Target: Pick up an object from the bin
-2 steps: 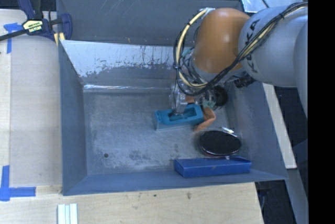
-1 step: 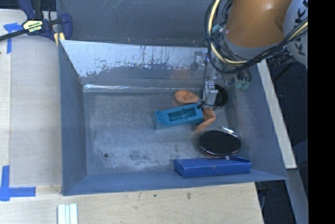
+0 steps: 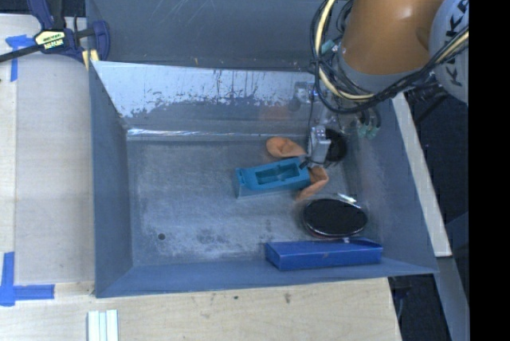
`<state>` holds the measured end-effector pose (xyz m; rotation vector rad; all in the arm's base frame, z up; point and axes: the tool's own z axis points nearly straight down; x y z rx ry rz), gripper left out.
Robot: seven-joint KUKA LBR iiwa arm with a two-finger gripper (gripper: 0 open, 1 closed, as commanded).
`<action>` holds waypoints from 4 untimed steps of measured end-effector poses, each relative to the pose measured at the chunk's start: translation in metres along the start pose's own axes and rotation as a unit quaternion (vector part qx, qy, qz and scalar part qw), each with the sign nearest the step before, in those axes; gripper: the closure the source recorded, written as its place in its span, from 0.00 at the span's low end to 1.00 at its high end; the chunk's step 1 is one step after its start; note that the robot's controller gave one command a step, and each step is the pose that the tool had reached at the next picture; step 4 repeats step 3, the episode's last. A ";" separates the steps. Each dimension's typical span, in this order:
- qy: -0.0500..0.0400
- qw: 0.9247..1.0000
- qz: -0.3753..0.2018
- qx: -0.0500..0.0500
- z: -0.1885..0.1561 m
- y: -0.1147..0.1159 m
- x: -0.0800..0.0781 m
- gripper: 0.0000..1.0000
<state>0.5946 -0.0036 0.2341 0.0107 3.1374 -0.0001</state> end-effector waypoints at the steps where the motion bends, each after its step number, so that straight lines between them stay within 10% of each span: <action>1: -0.003 1.000 -0.002 0.000 0.049 -0.004 -0.004 0.00; 4: 0.000 0.999 0.044 0.000 0.122 -0.013 -0.010 0.00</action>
Offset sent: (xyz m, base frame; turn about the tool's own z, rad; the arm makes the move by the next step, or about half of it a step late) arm -0.0034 -0.0104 -0.0976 -0.0602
